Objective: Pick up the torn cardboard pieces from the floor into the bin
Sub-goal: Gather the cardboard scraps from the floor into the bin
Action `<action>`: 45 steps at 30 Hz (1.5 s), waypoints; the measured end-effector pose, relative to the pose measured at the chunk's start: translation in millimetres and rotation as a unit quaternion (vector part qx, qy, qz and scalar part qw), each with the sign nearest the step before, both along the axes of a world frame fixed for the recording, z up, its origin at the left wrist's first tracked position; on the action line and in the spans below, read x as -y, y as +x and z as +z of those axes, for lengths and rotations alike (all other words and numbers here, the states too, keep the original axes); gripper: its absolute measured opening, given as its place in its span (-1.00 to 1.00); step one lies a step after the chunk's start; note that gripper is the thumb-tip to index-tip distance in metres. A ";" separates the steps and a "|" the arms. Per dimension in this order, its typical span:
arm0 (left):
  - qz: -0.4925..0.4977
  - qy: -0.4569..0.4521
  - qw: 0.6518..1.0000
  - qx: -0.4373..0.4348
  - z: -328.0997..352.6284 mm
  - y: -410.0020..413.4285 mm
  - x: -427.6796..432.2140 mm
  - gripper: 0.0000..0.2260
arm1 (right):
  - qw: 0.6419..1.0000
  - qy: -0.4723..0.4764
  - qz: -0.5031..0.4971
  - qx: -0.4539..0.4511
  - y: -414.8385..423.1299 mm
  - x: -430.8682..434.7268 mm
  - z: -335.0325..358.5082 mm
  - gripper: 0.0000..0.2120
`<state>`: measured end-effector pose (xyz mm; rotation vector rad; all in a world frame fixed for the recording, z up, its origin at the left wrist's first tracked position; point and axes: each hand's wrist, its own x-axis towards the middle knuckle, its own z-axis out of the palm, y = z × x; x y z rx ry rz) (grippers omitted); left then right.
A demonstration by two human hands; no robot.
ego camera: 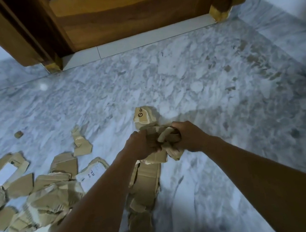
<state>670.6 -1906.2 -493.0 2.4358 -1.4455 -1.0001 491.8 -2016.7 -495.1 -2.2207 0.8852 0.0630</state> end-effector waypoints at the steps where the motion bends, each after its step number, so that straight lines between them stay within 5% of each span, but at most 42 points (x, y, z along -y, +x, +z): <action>1: 0.006 -0.003 1.000 -0.010 2.0 -2.6 -1.6 -0.27 | 1.000 0.001 -0.002 0.013 1.2 -3.8 -4.2 -0.46; 6: 0.043 -0.032 0.998 -0.041 4.3 -8.2 -12.8 -0.35 | 0.998 0.057 -0.015 0.006 -3.6 1.8 -2.6 -0.59; 10: 0.105 -0.051 0.988 -0.099 10.5 -1.5 -35.5 -0.53 | 0.989 0.082 -0.024 -0.122 -18.6 28.1 4.6 -0.39; 13: 0.165 -0.075 0.971 -0.155 19.2 11.6 -51.4 -0.53 | 0.980 0.137 -0.054 -0.131 -15.1 38.6 18.4 -0.26; 17: 0.231 -0.127 0.952 -0.158 35.7 31.2 -59.7 -0.44 | 0.978 0.171 -0.107 -0.060 24.3 40.8 44.5 -0.60; 22: 0.277 -0.147 0.930 -0.191 55.1 56.9 -64.6 -0.52 | 0.967 0.175 -0.187 -0.010 92.0 34.5 55.8 -0.69; 24: 0.271 -0.149 0.929 -0.205 53.3 62.3 -69.9 -0.67 | 0.972 0.152 -0.171 -0.044 114.3 26.5 43.9 -0.56; 27: 0.274 -0.165 0.921 -0.222 44.5 64.2 -79.2 -0.81 | 0.986 -0.005 -0.090 -0.143 128.7 4.0 21.7 -0.45; 30: 0.287 -0.192 0.909 -0.234 37.4 66.5 -86.9 -0.83 | 0.987 -0.059 -0.115 -0.097 123.7 -15.6 5.8 -0.53; 39: 0.351 -0.219 0.861 -0.294 45.7 68.3 -89.6 -0.75 | 0.960 0.149 -0.224 0.081 59.3 -14.5 33.2 -0.37; 41: 0.363 -0.213 0.856 -0.300 52.9 67.5 -86.8 -0.71 | 0.956 0.211 -0.196 0.052 36.5 -18.7 50.2 -0.58; 45: 0.387 -0.201 0.850 -0.296 66.7 65.1 -78.9 -0.72 | 0.951 0.299 -0.078 0.026 21.0 -39.1 66.5 -0.53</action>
